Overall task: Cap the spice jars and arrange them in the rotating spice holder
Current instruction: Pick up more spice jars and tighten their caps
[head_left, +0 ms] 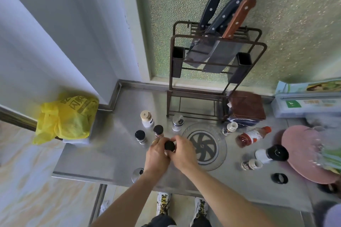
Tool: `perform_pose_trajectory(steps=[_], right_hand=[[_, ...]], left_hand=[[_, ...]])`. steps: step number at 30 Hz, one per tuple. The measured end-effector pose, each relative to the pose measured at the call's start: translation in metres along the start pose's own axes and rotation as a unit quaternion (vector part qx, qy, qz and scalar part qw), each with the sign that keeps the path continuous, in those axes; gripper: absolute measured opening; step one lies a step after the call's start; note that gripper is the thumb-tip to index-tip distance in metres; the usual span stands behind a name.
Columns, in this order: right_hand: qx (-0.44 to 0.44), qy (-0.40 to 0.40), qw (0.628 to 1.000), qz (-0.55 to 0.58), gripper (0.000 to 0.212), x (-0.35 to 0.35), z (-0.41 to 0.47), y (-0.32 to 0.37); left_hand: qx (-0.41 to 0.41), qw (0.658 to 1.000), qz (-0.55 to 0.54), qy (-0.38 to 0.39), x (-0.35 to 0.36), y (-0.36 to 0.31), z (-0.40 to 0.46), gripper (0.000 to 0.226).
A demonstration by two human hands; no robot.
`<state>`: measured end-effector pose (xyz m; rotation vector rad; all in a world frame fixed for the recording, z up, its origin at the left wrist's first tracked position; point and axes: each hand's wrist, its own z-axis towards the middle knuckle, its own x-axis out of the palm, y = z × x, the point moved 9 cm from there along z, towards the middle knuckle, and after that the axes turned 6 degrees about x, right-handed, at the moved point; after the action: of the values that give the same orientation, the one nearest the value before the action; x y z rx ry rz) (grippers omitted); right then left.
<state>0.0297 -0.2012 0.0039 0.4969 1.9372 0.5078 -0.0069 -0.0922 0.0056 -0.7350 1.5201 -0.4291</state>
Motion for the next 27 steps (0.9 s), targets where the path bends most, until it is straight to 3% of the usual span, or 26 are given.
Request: perform_pose_trajectory(steps=[9,15,19,23,27], right_hand=[[0.030,0.054,0.998,0.034,0.047,0.039,0.012,-0.027],[0.036,0.038,0.993,0.102,0.045,0.001,-0.007,-0.064],[0.070,-0.043,0.988,0.132,0.033,-0.065,-0.025,-0.119],[0.120,-0.165,0.971,0.124,0.022,-0.136,-0.056,-0.199],[0.206,-0.253,0.937,0.123,0.015,-0.179,-0.085,-0.292]], left_hand=[[-0.022,0.996,0.058,0.068,0.035,0.032,0.009,0.025],[-0.016,0.992,0.105,0.070,0.035,0.013,0.008,0.053],[0.119,0.988,0.099,0.018,0.041,-0.064,0.010,0.055],[0.215,0.973,0.054,0.069,0.097,-0.150,0.006,0.050],[0.245,0.954,0.061,0.160,0.177,-0.202,-0.004,0.058]])
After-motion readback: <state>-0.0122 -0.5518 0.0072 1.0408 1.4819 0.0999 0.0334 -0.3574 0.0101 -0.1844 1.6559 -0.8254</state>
